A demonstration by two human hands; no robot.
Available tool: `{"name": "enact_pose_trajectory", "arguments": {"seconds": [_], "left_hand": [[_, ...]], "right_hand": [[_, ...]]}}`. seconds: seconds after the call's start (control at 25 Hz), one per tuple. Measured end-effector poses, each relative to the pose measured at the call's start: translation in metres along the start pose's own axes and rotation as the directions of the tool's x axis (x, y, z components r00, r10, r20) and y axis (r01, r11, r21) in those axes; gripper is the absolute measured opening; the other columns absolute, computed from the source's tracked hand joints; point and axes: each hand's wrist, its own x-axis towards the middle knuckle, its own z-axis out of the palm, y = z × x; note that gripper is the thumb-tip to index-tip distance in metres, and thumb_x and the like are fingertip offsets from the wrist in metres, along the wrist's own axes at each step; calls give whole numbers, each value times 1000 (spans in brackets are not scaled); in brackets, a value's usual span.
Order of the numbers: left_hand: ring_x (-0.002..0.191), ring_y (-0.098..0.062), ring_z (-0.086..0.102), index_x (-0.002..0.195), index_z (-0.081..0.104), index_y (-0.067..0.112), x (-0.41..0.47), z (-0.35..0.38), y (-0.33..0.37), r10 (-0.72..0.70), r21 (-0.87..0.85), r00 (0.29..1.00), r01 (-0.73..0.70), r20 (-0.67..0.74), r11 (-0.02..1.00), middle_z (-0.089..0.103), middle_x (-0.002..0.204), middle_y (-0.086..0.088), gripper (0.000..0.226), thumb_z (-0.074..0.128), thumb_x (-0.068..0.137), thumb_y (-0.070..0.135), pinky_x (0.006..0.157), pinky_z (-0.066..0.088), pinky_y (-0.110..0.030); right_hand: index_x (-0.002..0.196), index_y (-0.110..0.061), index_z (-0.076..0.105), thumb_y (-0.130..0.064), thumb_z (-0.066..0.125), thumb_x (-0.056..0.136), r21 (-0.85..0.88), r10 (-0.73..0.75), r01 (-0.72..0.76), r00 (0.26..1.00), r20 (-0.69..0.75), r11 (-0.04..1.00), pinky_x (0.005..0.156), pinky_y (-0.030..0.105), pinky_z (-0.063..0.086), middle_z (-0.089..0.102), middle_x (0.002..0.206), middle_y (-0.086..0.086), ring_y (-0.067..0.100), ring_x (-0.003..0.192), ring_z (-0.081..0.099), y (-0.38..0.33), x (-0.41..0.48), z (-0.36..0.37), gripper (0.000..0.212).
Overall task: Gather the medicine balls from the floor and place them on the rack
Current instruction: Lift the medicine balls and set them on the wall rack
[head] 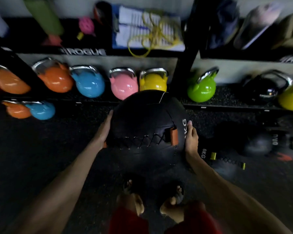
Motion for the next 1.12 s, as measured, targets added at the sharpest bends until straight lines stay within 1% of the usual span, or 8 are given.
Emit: {"name": "enact_pose_trajectory", "arguments": {"seconds": [0.16, 0.4, 0.48, 0.56, 0.68, 0.88, 1.0, 1.12], "left_hand": [[97, -9, 68, 112, 69, 26, -65, -6, 70, 115, -148, 993, -114, -2, 982, 72, 107, 4, 50, 39, 97, 63, 81, 53, -25], [103, -17, 69, 119, 69, 21, -109, -16, 153, 269, -255, 962, -274, -56, 927, 73, 112, -3, 65, 49, 87, 73, 91, 55, -33], [104, -18, 71, 117, 71, 23, -113, -20, 175, 320, -262, 946, -324, -59, 909, 74, 116, -3, 71, 53, 79, 80, 98, 53, -35], [94, -11, 73, 110, 72, 25, -119, -19, 197, 376, -286, 924, -381, -73, 879, 75, 113, 0, 59, 48, 87, 73, 80, 57, -25], [80, -6, 72, 117, 68, 21, -129, -18, 235, 453, -307, 885, -462, -105, 832, 74, 107, 0, 52, 43, 97, 61, 60, 56, -17], [78, -7, 71, 117, 69, 18, -148, -26, 294, 555, -314, 817, -575, -158, 756, 74, 99, 2, 56, 40, 97, 62, 65, 56, -19], [101, -18, 72, 121, 70, 18, -145, -43, 325, 591, -389, 792, -599, -155, 700, 74, 113, -4, 65, 51, 88, 70, 72, 60, -23], [109, -21, 70, 120, 72, 23, -145, -64, 361, 634, -390, 754, -644, -173, 659, 73, 117, -1, 75, 56, 75, 81, 90, 57, -32]], "right_hand": [[129, -18, 64, -60, 44, 98, 29, -201, 200, 976, 79, 979, 101, 31, 44, 66, 124, 1, 17, 119, 59, -109, -20, -5, 56], [128, -13, 64, -56, 42, 100, 68, -395, 390, 911, 118, 918, 106, 37, 45, 66, 128, 9, 20, 120, 59, -229, -33, -12, 56], [128, -17, 64, -71, 40, 93, 56, -455, 451, 883, 115, 891, 109, 42, 43, 65, 131, 8, 22, 124, 57, -262, -38, -15, 69], [129, -20, 64, -86, 37, 81, 73, -511, 506, 854, 99, 860, 108, 44, 44, 66, 130, 5, 22, 124, 58, -288, -41, -16, 85], [133, -22, 61, -74, 37, 91, 111, -567, 558, 819, 81, 822, 109, 41, 43, 64, 133, 6, 23, 125, 57, -330, -50, -17, 71], [130, -22, 63, -83, 39, 83, 171, -668, 653, 742, 50, 738, 109, 41, 43, 66, 127, -4, 14, 120, 59, -401, -63, -13, 81], [128, -24, 62, -75, 44, 86, 227, -755, 730, 655, 36, 644, 108, 38, 45, 66, 125, -4, 12, 118, 60, -441, -73, -9, 69], [133, -19, 57, -50, 48, 99, 314, -831, 789, 556, 4, 529, 94, 21, 47, 65, 122, -4, 1, 110, 61, -474, -88, 0, 48]]}}
